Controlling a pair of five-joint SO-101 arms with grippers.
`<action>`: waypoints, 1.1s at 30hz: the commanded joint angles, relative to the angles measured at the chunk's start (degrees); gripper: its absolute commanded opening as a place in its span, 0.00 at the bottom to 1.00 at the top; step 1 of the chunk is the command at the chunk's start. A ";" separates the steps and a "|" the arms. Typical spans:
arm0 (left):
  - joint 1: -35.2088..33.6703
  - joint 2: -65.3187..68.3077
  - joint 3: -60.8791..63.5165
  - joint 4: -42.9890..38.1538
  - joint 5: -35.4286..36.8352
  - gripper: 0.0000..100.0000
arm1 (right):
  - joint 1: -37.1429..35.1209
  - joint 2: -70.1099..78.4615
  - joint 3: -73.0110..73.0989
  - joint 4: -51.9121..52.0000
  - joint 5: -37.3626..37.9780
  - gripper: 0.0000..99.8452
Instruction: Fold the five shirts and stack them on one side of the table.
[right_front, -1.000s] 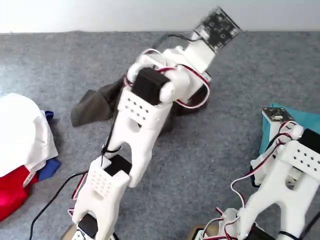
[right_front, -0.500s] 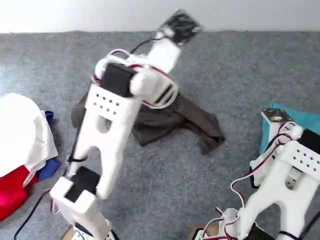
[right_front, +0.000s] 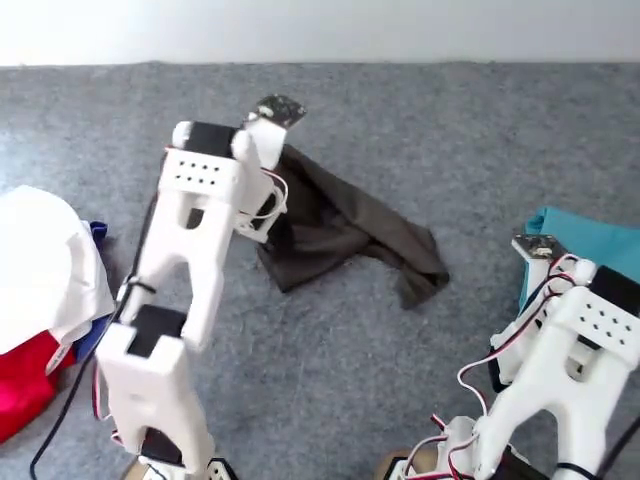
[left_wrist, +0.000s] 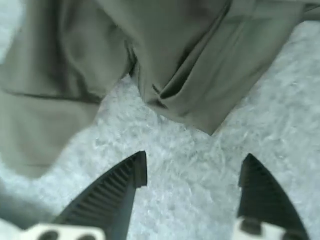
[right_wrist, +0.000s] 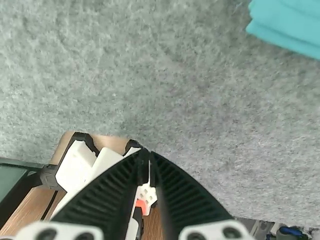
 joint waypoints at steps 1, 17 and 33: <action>0.35 3.16 -0.31 -3.43 -0.70 0.30 | -0.40 -1.45 -0.18 1.98 -0.53 0.01; 9.49 8.09 -2.15 -3.43 2.02 0.24 | -0.40 -1.45 -0.18 1.98 -0.53 0.01; 5.10 8.70 -2.59 -6.51 2.20 0.24 | -0.40 -1.45 -0.18 1.98 -0.53 0.01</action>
